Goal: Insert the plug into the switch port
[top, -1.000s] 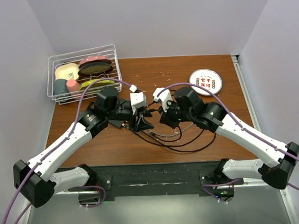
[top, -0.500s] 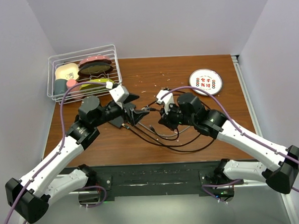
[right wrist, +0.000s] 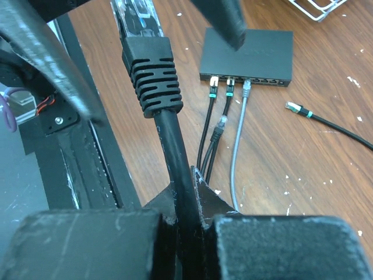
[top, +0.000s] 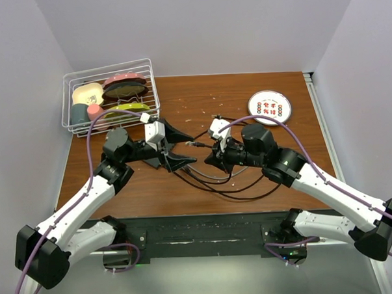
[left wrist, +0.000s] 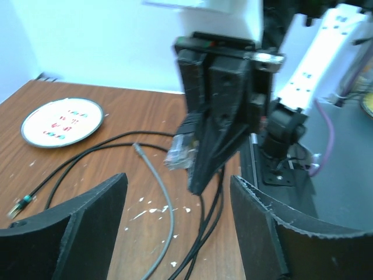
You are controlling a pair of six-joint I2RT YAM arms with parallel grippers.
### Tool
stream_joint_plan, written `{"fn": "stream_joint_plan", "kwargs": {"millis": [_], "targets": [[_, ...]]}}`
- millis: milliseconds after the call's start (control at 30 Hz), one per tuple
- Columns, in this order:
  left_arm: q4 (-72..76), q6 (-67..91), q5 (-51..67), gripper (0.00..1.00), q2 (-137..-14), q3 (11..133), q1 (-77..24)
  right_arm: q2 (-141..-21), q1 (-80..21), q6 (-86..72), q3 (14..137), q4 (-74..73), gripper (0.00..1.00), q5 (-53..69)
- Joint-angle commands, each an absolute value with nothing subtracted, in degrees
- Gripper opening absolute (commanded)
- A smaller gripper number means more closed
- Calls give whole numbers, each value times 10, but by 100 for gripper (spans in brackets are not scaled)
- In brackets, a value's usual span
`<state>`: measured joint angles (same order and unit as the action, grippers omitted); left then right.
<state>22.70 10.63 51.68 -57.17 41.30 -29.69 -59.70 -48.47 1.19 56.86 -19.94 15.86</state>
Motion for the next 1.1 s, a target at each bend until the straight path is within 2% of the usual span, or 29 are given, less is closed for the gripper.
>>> {"fn": "stream_joint_plan", "kwargs": {"millis": [0, 133, 233, 433, 633, 700, 833, 867, 933, 967, 1067], "targets": [[281, 122, 584, 73, -576, 421, -294, -605, -484, 20, 574, -178, 0, 175], [294, 135, 578, 72, -581, 421, -294, -612, -484, 24, 576, -180, 0, 194], [313, 152, 578, 66, -585, 420, -294, -614, -484, 23, 576, -181, 0, 197], [313, 158, 572, 45, -592, 423, -294, -616, -484, 24, 574, -182, 0, 196], [307, 159, 567, 15, -593, 428, -294, -627, -484, 24, 577, -188, 0, 196], [295, 151, 556, 0, -592, 432, -294, -628, -485, 24, 577, -190, 0, 198], [263, 131, 542, 0, -581, 436, -294, -626, -484, 22, 581, -190, 2, 193], [255, 126, 541, 0, -581, 438, -294, -624, -484, 20, 583, -192, 16, 188], [230, 110, 530, 0, -576, 442, -294, -617, -483, 17, 588, -193, 37, 185], [223, 105, 528, 0, -576, 443, -294, -607, -484, 15, 589, -192, 51, 180], [199, 90, 526, 0, -574, 449, -294, -587, -483, 4, 591, -170, 68, 181]]}}
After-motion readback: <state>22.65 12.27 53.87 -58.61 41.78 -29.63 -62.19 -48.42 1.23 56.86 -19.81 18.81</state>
